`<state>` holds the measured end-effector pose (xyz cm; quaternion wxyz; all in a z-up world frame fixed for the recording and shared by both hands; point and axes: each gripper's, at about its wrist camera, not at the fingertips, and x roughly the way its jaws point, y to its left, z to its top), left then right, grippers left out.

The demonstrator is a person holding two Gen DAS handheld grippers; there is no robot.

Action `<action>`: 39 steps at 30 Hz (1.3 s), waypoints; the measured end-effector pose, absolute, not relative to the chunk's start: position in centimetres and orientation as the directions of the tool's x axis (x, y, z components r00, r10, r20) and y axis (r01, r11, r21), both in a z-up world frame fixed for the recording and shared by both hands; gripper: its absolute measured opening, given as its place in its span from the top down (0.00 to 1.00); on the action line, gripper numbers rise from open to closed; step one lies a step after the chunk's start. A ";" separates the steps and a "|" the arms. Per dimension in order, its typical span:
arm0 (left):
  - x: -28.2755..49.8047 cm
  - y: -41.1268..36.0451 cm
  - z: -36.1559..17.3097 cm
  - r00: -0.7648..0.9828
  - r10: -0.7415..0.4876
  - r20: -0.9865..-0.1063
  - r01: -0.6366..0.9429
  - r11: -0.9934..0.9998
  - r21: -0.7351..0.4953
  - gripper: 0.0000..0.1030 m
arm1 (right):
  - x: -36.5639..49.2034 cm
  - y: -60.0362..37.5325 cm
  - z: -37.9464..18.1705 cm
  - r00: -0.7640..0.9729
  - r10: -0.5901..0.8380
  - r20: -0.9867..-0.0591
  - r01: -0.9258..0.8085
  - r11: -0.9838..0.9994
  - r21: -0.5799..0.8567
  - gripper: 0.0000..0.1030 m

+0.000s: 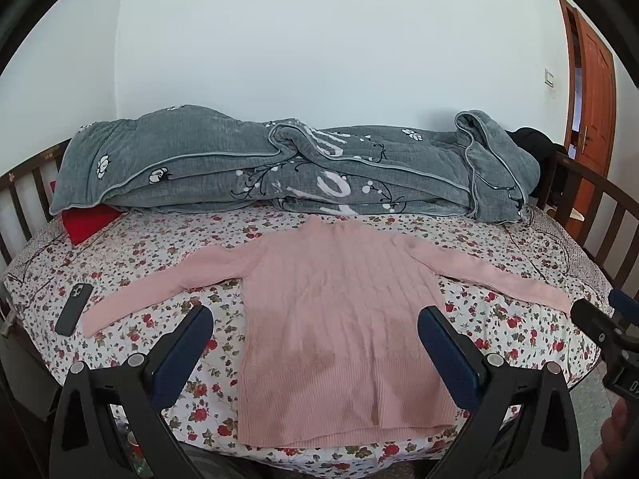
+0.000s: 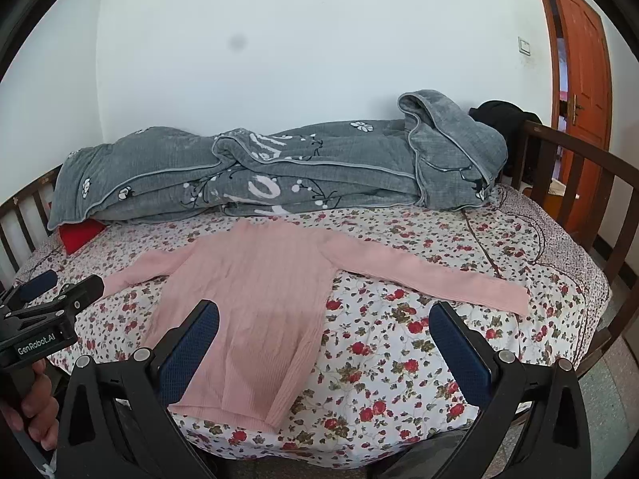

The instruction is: Fold small clothes

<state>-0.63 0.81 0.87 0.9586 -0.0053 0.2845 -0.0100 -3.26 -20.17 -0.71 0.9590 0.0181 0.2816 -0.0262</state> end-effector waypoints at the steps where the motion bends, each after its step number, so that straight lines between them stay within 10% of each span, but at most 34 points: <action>1: -0.6 0.9 0.8 0.838 -0.023 -0.546 0.016 1.000 -0.018 0.00 | -3.3 -20.0 -0.8 0.840 -0.041 -0.541 0.059 0.998 0.016 0.00; 39: -0.9 1.0 0.8 0.836 -0.002 -0.548 -0.002 1.000 -0.007 0.00 | -4.0 -19.2 -0.2 0.854 -0.021 -0.520 0.041 0.999 0.027 0.00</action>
